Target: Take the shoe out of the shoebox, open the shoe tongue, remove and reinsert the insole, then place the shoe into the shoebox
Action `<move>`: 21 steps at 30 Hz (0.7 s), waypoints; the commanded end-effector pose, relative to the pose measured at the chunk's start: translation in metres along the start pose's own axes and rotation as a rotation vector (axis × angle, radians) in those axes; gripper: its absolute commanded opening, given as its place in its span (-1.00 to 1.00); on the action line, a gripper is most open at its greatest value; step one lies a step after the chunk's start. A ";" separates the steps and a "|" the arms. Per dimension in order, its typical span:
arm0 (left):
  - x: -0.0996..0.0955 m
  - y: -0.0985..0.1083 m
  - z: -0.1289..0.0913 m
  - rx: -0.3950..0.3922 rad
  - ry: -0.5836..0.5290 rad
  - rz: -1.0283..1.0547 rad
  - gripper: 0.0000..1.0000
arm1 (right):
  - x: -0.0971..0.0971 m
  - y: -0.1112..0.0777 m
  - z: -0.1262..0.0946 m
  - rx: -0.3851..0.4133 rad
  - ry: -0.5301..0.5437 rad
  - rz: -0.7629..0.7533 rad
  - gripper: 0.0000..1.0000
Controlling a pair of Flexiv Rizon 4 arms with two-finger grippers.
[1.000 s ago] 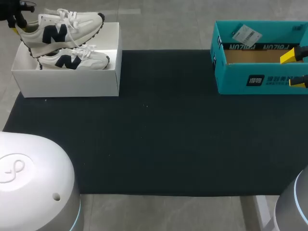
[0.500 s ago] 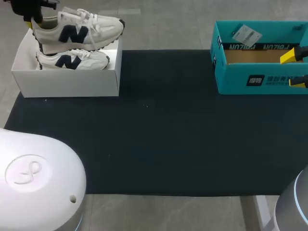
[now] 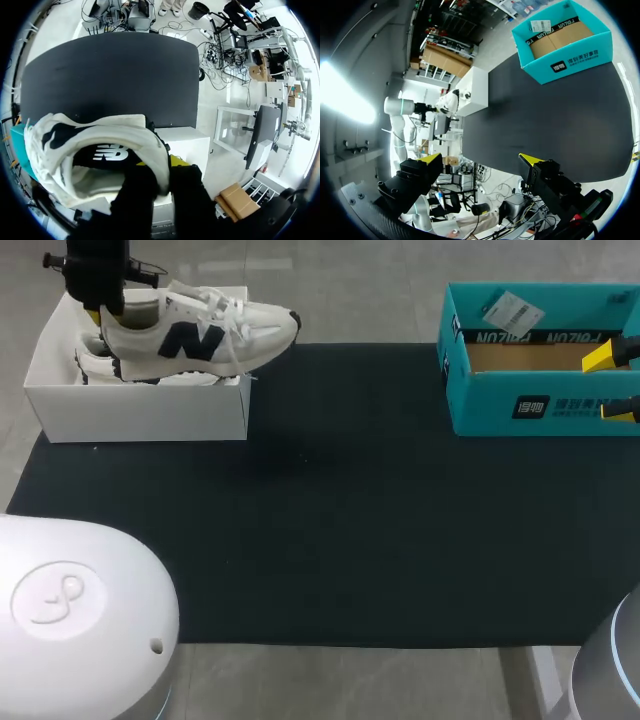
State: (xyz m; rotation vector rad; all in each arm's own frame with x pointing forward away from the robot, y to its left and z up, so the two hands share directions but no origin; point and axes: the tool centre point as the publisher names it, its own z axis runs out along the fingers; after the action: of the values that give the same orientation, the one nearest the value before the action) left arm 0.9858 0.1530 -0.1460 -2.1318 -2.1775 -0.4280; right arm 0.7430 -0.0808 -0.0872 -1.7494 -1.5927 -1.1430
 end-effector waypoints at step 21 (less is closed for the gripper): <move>-0.119 -0.088 -0.038 -0.049 -0.060 0.163 -1.00 | 0.000 0.000 0.001 0.001 -0.002 0.001 1.00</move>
State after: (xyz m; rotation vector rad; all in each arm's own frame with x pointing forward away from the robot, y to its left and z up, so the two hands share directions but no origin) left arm 0.9048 0.0347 -0.1590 -2.3558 -2.0277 -0.3998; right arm 0.7430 -0.0808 -0.0872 -1.7494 -1.5927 -1.1431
